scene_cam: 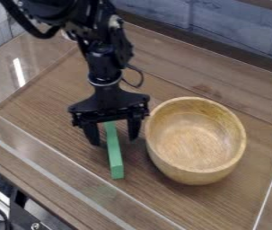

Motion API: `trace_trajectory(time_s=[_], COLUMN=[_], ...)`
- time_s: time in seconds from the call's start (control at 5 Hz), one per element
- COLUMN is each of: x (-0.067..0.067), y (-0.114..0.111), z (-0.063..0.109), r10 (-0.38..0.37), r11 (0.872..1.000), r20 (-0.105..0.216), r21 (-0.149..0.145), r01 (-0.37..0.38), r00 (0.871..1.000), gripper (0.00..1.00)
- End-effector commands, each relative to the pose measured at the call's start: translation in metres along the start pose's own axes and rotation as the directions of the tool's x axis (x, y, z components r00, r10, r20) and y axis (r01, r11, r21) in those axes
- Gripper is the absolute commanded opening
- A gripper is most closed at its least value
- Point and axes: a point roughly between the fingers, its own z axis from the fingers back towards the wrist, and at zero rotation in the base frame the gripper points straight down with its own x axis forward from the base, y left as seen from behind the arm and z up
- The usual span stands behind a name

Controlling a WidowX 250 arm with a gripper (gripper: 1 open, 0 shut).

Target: Put green stick into wooden bowl

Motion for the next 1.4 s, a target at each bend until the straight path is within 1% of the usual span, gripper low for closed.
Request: trace_trajectory(time_s=[0.0, 0.2, 0.4, 0.8, 1.0, 1.2], x=[0.013, 0.014, 0.014, 0.016, 0.012, 0.009], y=[0.009, 0.008, 0.005, 0.002, -0.004, -0.008], z=[0.007, -0.004, -0.007, -0.006, 0.000, 0.008], r10=[0.008, 0.058, 0.100, 0.083, 0.162, 0.236], r11=[1.000, 0.998, 0.995, 0.997, 0.987, 0.971], r20=[0.041, 0.042, 0.047, 0.054, 0.063, 0.072], r21=[-0.012, -0.006, 0.001, 0.004, 0.002, 0.000], r01=[-0.008, -0.057, -0.100, -0.083, -0.163, -0.237], r00=[0.999, 0.997, 0.994, 0.995, 0.985, 0.969], gripper=[1.00, 1.00, 1.00, 1.00, 1.00, 1.00])
